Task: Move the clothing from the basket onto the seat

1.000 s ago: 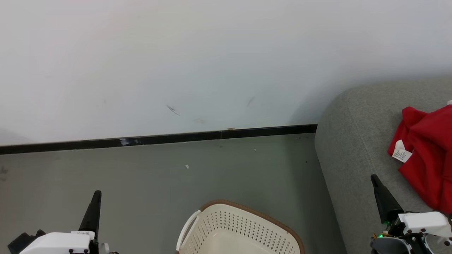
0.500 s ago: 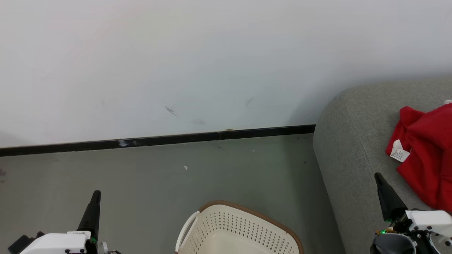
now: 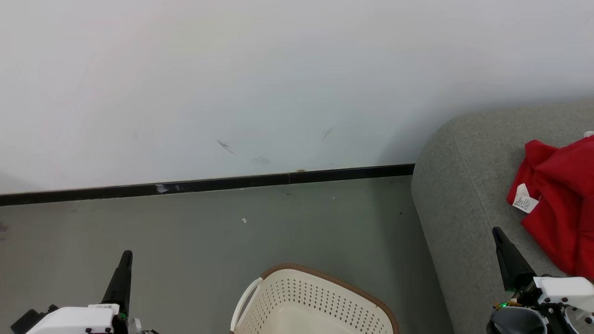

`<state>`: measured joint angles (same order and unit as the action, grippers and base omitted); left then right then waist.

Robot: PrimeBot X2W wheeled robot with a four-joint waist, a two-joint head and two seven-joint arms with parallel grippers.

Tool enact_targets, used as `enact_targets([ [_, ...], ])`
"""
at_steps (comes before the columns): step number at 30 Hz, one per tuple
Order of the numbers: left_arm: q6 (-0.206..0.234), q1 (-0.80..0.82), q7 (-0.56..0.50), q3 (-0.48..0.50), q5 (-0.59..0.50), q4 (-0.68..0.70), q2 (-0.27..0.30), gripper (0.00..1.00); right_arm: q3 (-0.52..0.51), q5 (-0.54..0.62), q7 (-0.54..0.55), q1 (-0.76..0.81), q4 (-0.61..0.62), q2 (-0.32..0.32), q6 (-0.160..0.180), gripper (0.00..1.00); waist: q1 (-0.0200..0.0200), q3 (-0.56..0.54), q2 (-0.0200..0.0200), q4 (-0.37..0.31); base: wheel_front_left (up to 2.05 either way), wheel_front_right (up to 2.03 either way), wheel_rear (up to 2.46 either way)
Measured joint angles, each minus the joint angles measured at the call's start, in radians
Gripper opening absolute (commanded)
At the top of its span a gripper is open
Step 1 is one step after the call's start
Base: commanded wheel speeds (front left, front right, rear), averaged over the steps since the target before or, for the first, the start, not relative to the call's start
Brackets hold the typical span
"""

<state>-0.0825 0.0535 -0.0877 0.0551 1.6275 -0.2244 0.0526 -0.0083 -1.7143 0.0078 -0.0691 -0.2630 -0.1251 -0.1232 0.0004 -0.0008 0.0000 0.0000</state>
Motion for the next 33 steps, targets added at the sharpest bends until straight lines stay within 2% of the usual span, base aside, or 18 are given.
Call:
enact_targets([
  [33,-0.001,0.001,0.000,0.000,0.000,-0.004,0.000,0.00,0.000,0.000,0.000,0.000,-0.002,-0.001,0.000,0.00,-0.0001,0.000,0.0000,0.000,0.00,0.00,0.00],
])
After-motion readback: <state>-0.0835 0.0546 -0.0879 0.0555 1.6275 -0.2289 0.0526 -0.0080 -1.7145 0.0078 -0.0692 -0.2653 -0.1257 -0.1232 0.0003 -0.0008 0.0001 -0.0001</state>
